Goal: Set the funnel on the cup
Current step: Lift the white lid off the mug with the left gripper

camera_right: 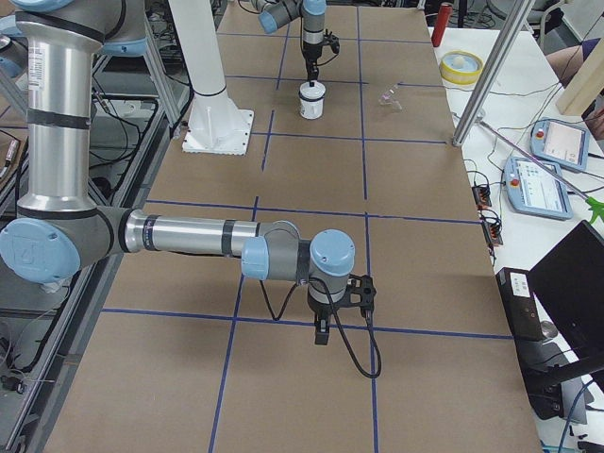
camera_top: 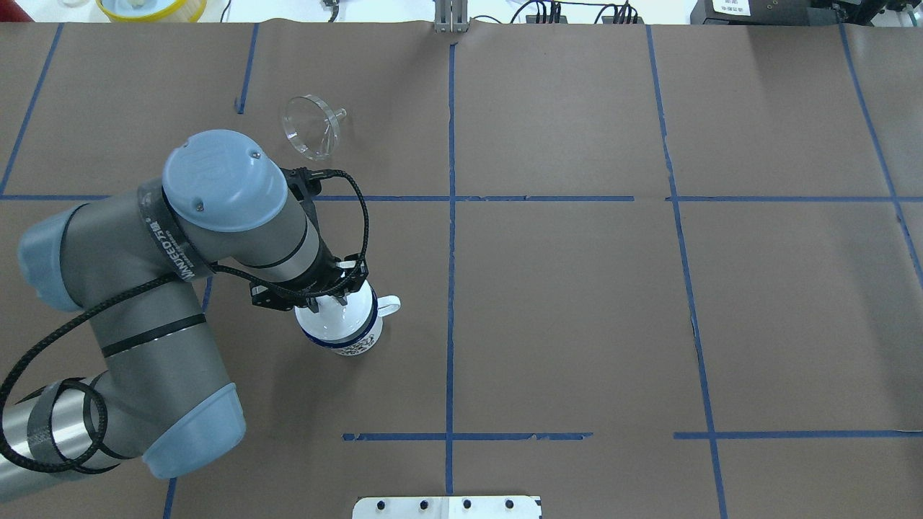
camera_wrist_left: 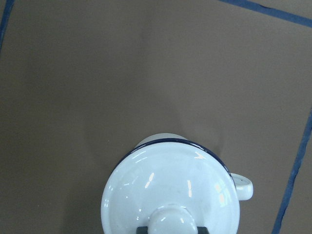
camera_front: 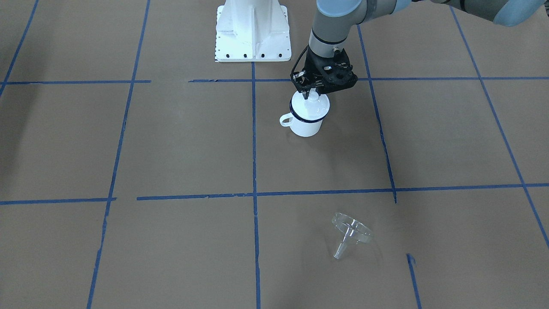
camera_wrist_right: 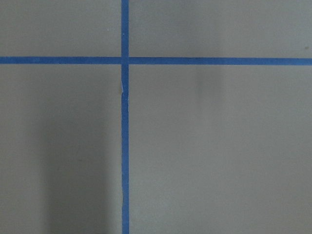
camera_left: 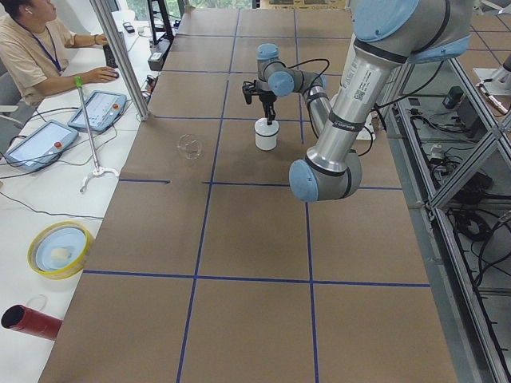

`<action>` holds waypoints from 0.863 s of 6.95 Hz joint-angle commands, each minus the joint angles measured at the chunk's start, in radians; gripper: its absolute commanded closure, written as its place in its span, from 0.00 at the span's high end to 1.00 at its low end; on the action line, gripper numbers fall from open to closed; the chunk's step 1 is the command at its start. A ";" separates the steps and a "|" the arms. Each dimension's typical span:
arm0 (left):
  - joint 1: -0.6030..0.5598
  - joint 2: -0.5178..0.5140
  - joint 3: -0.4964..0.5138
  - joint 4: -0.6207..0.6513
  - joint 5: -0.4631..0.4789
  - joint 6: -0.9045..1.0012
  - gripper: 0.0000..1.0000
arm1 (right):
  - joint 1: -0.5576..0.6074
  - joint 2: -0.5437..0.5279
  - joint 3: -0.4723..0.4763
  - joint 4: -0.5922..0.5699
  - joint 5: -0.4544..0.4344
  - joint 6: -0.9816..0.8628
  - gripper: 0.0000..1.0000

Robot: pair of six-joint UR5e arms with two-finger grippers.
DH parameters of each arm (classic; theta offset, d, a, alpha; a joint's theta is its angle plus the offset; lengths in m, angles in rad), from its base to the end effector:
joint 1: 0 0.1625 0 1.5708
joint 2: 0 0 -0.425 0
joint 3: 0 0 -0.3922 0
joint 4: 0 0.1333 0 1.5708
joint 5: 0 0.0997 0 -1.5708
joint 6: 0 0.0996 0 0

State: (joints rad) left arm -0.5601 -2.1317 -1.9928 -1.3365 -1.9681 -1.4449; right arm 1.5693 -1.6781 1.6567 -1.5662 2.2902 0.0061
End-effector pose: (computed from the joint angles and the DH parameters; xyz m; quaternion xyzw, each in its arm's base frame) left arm 0.4403 -0.3880 0.1955 -0.0524 0.3993 -0.1261 0.9066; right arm 0.0670 -0.4451 0.6700 -0.0092 -0.3519 0.0051 0.9360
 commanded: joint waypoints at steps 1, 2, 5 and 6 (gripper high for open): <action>-0.061 -0.005 -0.090 0.083 0.002 0.001 0.00 | 0.000 0.000 0.000 0.000 0.000 0.000 1.00; -0.172 0.002 -0.118 0.088 0.002 0.032 0.00 | 0.000 0.000 0.000 0.000 0.000 0.000 1.00; -0.233 0.196 -0.144 -0.040 -0.001 0.294 0.00 | 0.000 0.000 0.000 0.000 0.000 0.000 1.00; -0.231 0.319 -0.141 -0.137 -0.003 0.288 0.00 | 0.000 0.000 0.000 0.000 0.000 0.000 1.00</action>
State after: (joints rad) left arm -0.7882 -1.9451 -2.1310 -1.3668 -1.9693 -1.1828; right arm 1.5693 -1.6782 1.6567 -1.5662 2.2902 0.0061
